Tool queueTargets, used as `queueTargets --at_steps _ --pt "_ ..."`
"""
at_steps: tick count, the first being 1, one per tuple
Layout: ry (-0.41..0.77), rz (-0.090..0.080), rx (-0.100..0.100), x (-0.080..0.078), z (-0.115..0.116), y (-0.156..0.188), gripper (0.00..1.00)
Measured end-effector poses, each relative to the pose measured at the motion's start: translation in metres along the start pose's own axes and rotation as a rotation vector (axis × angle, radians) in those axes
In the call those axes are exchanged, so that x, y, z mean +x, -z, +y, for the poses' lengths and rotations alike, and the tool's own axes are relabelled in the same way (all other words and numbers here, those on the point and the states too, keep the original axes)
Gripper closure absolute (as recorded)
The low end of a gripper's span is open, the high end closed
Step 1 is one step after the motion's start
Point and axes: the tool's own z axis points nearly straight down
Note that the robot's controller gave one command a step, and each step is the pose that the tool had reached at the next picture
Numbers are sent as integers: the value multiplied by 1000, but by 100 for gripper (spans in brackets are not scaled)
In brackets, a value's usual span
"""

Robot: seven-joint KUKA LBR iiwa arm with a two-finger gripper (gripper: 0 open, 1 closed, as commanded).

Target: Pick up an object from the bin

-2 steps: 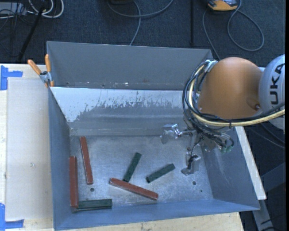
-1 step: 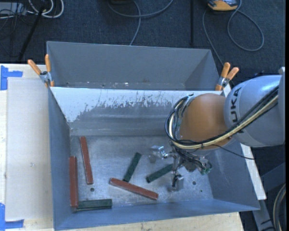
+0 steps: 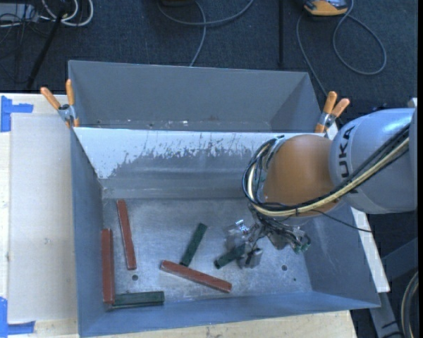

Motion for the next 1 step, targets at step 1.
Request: queueTargets --at_steps 1 --pt "21 -7 5 6 -12 157 100"
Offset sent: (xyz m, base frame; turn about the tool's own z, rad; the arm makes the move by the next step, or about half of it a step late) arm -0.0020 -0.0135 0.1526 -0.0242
